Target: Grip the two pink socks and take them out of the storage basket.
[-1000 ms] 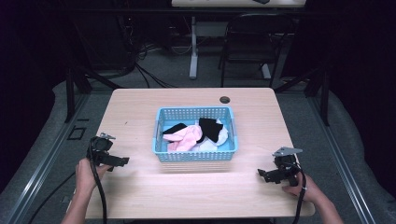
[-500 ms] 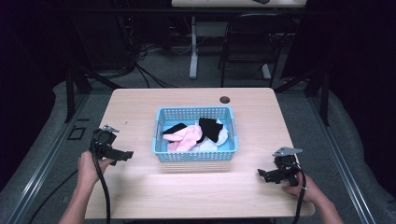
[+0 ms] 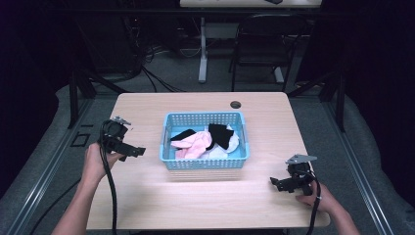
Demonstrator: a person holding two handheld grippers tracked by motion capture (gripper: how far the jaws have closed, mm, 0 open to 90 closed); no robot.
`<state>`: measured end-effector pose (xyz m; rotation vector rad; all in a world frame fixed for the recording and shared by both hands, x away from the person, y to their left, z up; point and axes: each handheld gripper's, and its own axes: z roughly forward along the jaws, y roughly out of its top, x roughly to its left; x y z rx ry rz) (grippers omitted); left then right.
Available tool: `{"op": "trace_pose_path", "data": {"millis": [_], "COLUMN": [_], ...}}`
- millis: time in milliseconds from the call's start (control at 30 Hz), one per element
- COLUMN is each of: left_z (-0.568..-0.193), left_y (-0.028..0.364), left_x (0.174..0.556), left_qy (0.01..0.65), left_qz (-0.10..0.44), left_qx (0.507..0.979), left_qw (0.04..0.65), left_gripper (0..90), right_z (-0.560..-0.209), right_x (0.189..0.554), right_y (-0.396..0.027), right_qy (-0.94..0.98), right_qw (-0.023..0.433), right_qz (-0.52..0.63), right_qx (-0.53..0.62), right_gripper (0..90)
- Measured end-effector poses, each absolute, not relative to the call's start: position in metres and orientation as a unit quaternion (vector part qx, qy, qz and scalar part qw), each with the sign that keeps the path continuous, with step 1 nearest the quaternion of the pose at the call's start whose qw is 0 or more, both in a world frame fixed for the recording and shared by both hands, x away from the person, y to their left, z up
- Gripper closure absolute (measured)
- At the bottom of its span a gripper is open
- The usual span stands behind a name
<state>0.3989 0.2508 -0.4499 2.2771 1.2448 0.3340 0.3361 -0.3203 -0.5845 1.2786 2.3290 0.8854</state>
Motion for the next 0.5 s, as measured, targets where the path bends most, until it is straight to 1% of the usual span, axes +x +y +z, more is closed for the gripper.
{"op": "trace_pose_path", "data": {"millis": [167, 500], "left_z": [-0.434, -0.421], "left_y": [0.235, 0.204], "left_x": [0.407, 0.423], "left_qy": [0.439, 0.410], "left_qz": [0.125, 0.116], "left_qx": [0.850, 0.869], "left_qw": [0.263, 0.253], "left_gripper": [0.0, 0.0], "right_z": [-0.585, -0.585], "right_x": [0.336, 0.336], "right_y": [-0.320, -0.320], "right_qy": [0.820, 0.820], "right_qw": [0.170, 0.170], "right_qz": [0.312, 0.312], "right_qx": [0.450, 0.450], "right_gripper": [0.0, 0.0]}}
